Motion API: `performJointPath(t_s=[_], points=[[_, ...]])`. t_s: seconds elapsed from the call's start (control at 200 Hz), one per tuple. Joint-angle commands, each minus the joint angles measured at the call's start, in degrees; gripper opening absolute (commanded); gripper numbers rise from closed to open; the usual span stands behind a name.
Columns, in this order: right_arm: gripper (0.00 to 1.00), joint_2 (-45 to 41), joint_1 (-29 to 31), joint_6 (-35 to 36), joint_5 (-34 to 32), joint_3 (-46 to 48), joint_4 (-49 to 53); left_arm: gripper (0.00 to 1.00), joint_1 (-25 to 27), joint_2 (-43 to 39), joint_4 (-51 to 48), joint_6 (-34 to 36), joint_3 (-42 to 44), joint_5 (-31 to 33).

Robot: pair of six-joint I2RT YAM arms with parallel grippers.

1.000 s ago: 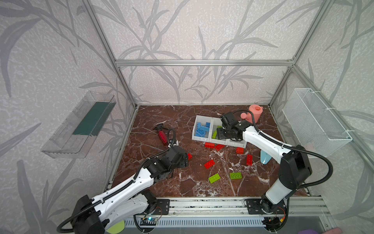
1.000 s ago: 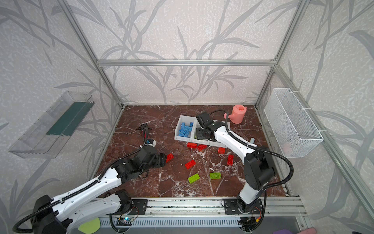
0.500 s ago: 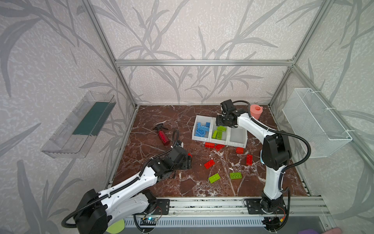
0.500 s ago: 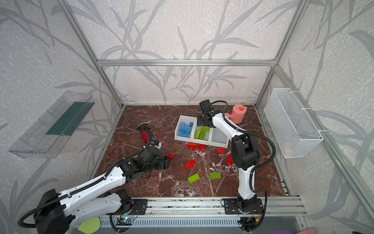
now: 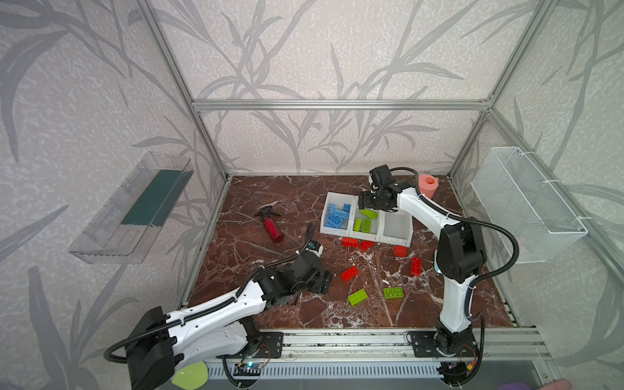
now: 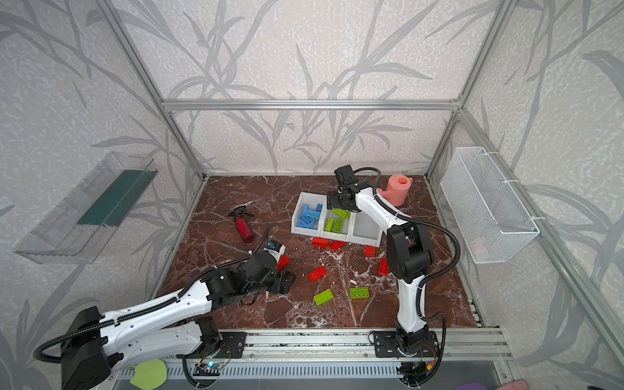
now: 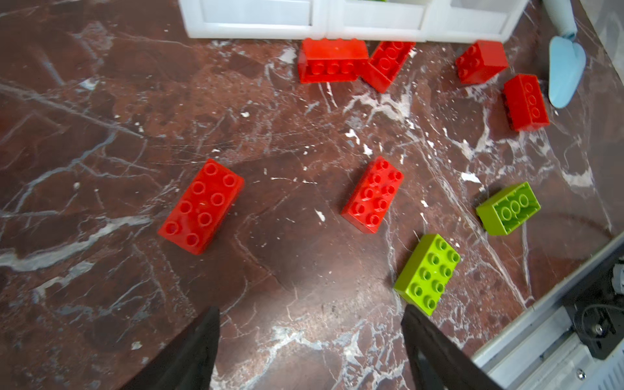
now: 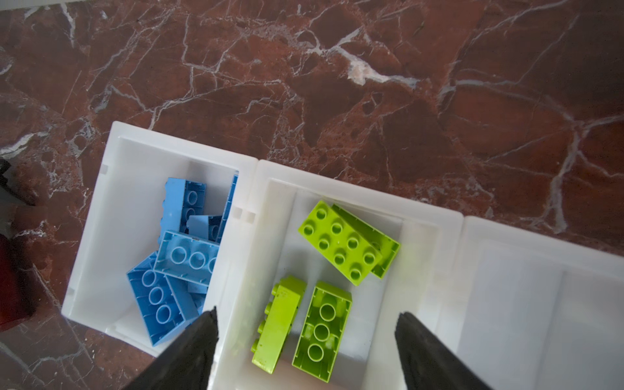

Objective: Sort the legos into containers by color
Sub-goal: 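Carry the green brick into the middle compartment and release, right gripper, then reach the left gripper to a green brick near red bricks and grasp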

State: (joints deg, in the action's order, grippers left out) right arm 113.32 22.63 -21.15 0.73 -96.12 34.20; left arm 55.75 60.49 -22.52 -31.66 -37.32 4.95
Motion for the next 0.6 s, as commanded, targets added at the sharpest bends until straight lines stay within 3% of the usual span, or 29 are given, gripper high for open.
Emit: performJointPath(t_s=[0.0, 0.16, 0.445, 0.595], points=[[0.84, -6.85, -0.22, 0.1, 1.12, 2.65, -0.25, 0.84, 2.67, 2.47, -0.84, 4.25, -3.3, -0.49], [0.85, -15.18, -0.52, -1.45, 1.16, 11.85, -2.8, 0.83, 5.68, 6.24, 1.64, 7.4, -4.04, -4.33], [0.84, -33.27, -4.53, -4.9, 5.09, 31.79, -7.35, 0.79, 12.36, 16.38, 2.16, 12.05, -9.92, -2.78], [0.84, -42.29, -5.58, -6.05, 5.16, 41.61, -9.51, 0.78, 13.08, 22.61, 2.95, 12.84, -12.42, -4.13]])
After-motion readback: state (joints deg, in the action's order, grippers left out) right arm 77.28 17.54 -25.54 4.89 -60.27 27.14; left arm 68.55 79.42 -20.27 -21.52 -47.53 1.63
